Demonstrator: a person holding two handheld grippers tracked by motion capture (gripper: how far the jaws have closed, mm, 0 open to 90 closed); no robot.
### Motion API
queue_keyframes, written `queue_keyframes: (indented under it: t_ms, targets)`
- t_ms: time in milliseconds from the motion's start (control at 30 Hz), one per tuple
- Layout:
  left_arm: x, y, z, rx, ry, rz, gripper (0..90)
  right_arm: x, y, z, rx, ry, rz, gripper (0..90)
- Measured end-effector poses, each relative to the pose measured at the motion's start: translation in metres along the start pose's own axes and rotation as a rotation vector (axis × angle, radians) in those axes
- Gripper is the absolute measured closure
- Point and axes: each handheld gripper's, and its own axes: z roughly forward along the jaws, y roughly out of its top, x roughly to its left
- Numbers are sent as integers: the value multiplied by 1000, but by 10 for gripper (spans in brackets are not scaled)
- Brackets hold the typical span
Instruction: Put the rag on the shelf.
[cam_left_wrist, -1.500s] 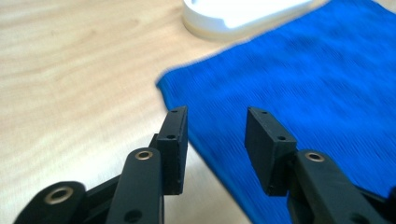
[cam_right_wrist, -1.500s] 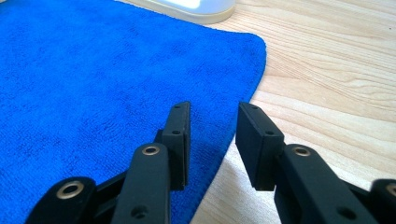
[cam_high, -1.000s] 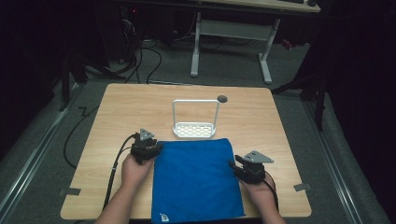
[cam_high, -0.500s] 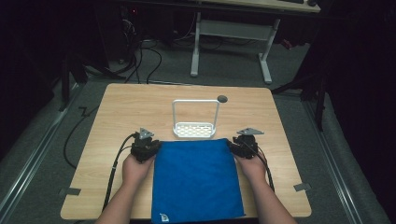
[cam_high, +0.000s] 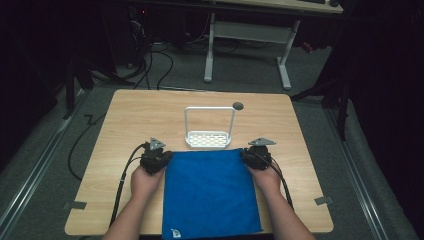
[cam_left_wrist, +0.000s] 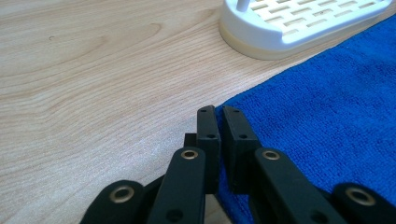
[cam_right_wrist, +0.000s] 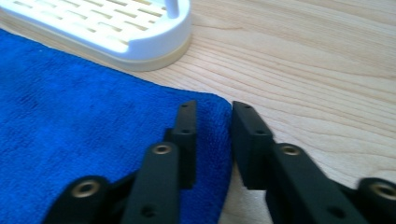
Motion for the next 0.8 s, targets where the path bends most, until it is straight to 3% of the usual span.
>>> queue_keyframes:
  t_ms: [100, 233, 400, 567, 700, 800]
  targets:
    - [-2, 0, 0, 2, 9, 24, 870, 4, 0, 0, -1, 12, -8, 849]
    - [-2, -1, -2, 2, 4, 27, 873, 7, 0, -1, -11, 20, -28, 875]
    - [-6, -3, -12, -66, 5, 41, 878, 9, -1, -20, -110, 46, -8, 877]
    - [-14, -4, -31, -158, -5, 42, 878, 19, -10, -44, -208, 56, -28, 877]
    - [-21, -4, -46, -210, -6, 47, 877, 24, -12, -54, -245, 61, -54, 877]
    - [-26, -2, -57, -262, -10, 38, 876, 26, -12, -65, -288, 60, -48, 877]
